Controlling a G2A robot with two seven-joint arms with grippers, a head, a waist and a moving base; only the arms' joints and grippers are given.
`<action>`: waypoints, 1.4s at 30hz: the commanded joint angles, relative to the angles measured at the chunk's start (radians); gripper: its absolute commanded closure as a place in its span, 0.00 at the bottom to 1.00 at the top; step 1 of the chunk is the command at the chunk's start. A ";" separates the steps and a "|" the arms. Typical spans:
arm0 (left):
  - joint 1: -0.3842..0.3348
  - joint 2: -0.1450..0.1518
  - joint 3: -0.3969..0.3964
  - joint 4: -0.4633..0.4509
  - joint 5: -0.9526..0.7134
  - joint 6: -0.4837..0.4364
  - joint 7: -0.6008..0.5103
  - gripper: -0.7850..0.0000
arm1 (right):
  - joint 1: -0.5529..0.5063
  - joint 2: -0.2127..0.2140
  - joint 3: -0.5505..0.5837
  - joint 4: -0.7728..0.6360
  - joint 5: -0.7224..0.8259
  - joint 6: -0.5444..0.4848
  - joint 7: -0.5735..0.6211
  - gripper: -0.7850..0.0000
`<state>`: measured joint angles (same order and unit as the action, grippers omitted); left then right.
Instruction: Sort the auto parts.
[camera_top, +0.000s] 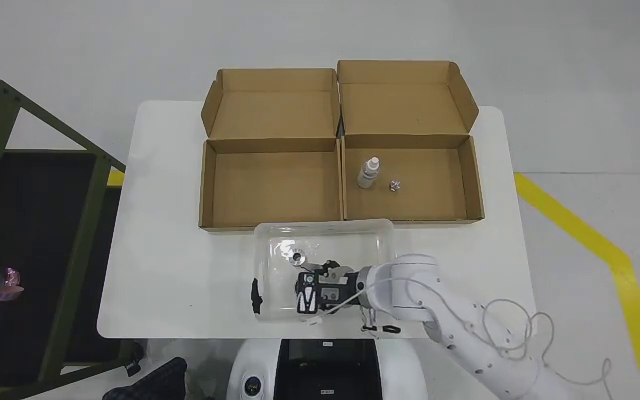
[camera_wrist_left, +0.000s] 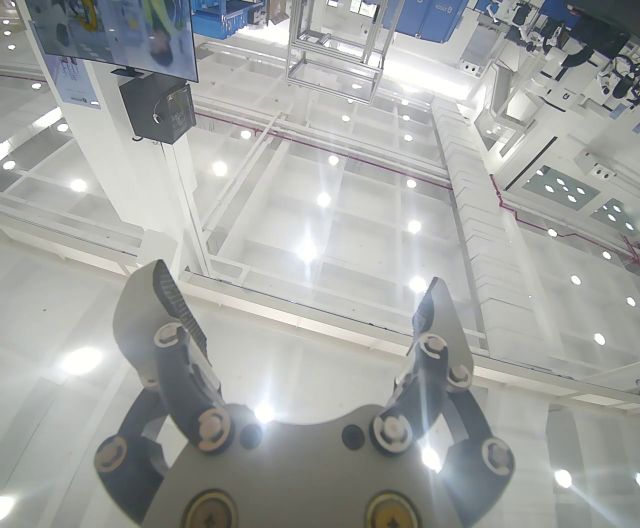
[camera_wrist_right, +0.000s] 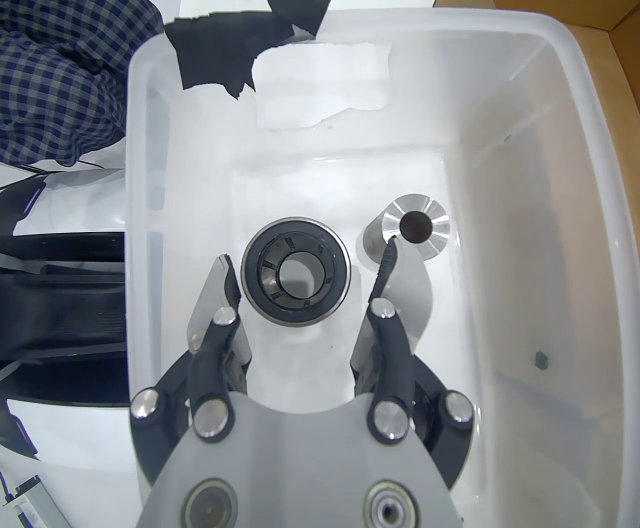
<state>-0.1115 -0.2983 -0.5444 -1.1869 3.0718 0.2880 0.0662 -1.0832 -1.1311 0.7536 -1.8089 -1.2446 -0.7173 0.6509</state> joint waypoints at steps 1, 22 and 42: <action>0.000 0.000 0.000 0.000 0.000 0.000 0.000 0.00 | 0.006 -0.002 -0.006 0.006 -0.003 -0.003 -0.004 0.37; 0.000 0.000 0.000 0.000 0.000 0.000 0.000 0.00 | 0.068 -0.032 -0.070 0.100 -0.008 -0.029 -0.045 0.69; 0.000 0.000 0.000 0.000 0.000 0.000 0.000 0.00 | 0.059 -0.013 0.015 0.096 0.083 -0.102 -0.094 1.00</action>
<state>-0.1115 -0.2983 -0.5444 -1.1869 3.0718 0.2880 0.0662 -1.0224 -1.1459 0.7621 -1.7119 -1.1670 -0.8164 0.5601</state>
